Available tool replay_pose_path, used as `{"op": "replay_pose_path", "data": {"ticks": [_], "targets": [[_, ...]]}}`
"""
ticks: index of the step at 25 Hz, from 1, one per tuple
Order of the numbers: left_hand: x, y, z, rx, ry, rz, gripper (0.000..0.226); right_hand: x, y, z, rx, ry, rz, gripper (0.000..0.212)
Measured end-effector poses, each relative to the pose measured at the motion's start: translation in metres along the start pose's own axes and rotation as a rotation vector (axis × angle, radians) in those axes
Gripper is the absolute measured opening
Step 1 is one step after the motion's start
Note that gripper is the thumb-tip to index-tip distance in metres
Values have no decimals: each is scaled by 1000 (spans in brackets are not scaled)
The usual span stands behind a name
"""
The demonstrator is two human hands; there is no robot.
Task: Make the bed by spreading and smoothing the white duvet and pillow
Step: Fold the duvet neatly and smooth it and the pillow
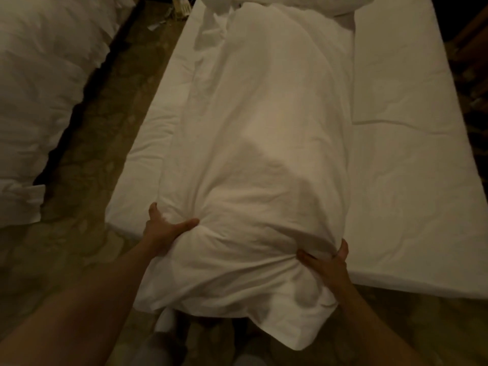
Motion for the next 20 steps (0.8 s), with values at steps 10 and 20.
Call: {"op": "replay_pose_path", "data": {"ticks": [10, 20], "targets": [[-23, 18, -1, 2, 12, -26, 136, -30, 4, -17, -117, -74, 126, 132], [-34, 13, -7, -48, 23, -84, 151, -28, 6, -2, -116, -146, 87, 159]]}}
Point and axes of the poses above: each hand's wrist, its own x-axis towards the middle knuckle, its own y-axis out of the back of the hand, z = x × y, the point moved 8 cm from there along x, towards the middle knuckle, and after that the axes turned 5 degrees about y, right-handed, at the moved point
